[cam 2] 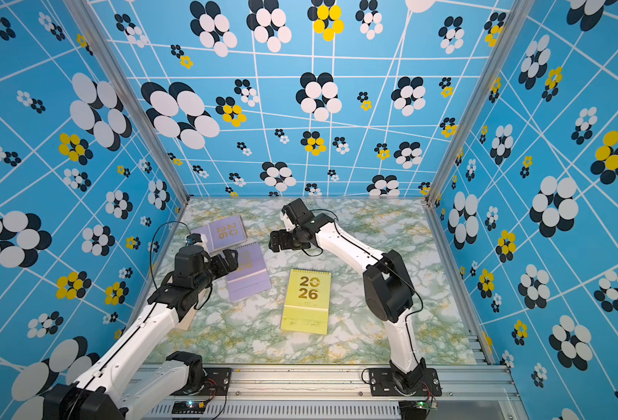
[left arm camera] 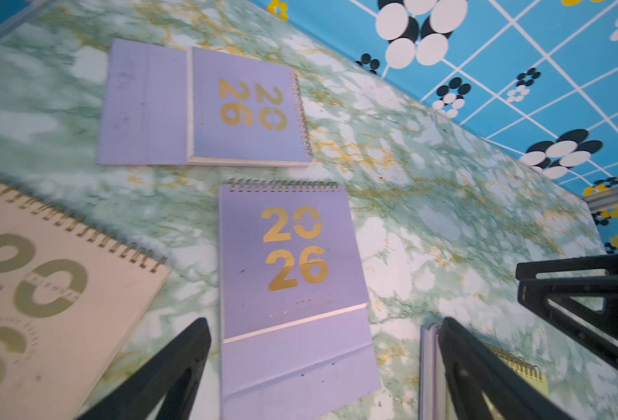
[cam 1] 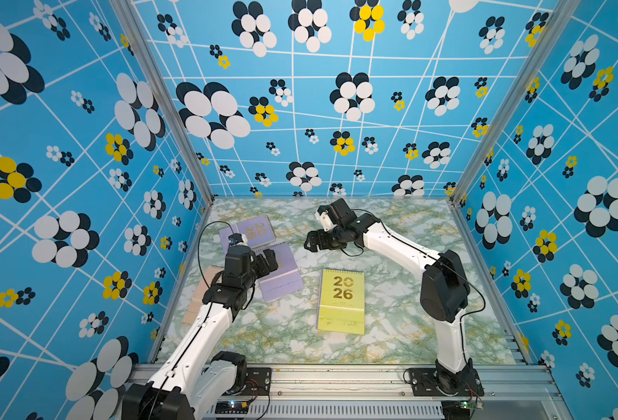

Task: Stack the calendars
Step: Pick up the calendar at the center of the board.

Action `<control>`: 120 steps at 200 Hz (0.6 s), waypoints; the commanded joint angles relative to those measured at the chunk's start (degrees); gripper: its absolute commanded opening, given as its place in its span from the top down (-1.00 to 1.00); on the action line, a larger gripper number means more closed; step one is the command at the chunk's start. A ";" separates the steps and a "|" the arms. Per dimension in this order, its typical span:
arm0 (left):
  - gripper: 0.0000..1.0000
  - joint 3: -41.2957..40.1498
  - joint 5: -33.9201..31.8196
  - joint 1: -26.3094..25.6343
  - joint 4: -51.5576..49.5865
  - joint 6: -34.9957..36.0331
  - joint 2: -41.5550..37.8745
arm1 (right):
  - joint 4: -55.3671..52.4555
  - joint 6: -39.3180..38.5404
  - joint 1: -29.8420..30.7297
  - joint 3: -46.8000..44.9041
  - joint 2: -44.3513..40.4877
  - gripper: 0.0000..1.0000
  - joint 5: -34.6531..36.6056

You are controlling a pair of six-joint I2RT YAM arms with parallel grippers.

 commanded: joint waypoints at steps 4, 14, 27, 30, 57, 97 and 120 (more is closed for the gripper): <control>-0.99 -1.71 0.37 3.11 -5.84 -0.72 -0.41 | -5.45 -2.95 0.69 8.02 6.78 -0.87 -2.83; -0.99 -2.07 0.36 4.19 -6.25 -0.88 -0.07 | -6.32 -2.86 0.72 11.01 9.12 -0.87 -3.26; -0.99 -2.60 0.61 5.30 -5.85 -1.33 0.79 | -7.93 -3.06 0.77 15.03 12.04 -0.87 -3.47; -0.99 -2.75 0.95 5.69 -5.52 -1.43 0.98 | -8.31 -3.08 0.77 16.11 12.80 -0.87 -3.56; -0.99 -2.89 2.53 7.34 -3.98 -1.72 4.54 | -10.70 -3.17 1.12 22.72 17.47 -0.86 -4.52; -0.99 -3.04 3.45 7.46 -0.79 -2.11 10.27 | -12.30 -2.89 1.48 27.75 21.74 -0.86 -5.82; -0.99 -3.27 5.06 7.45 1.81 -2.66 14.73 | -11.95 -2.25 1.67 28.29 23.07 -0.86 -7.00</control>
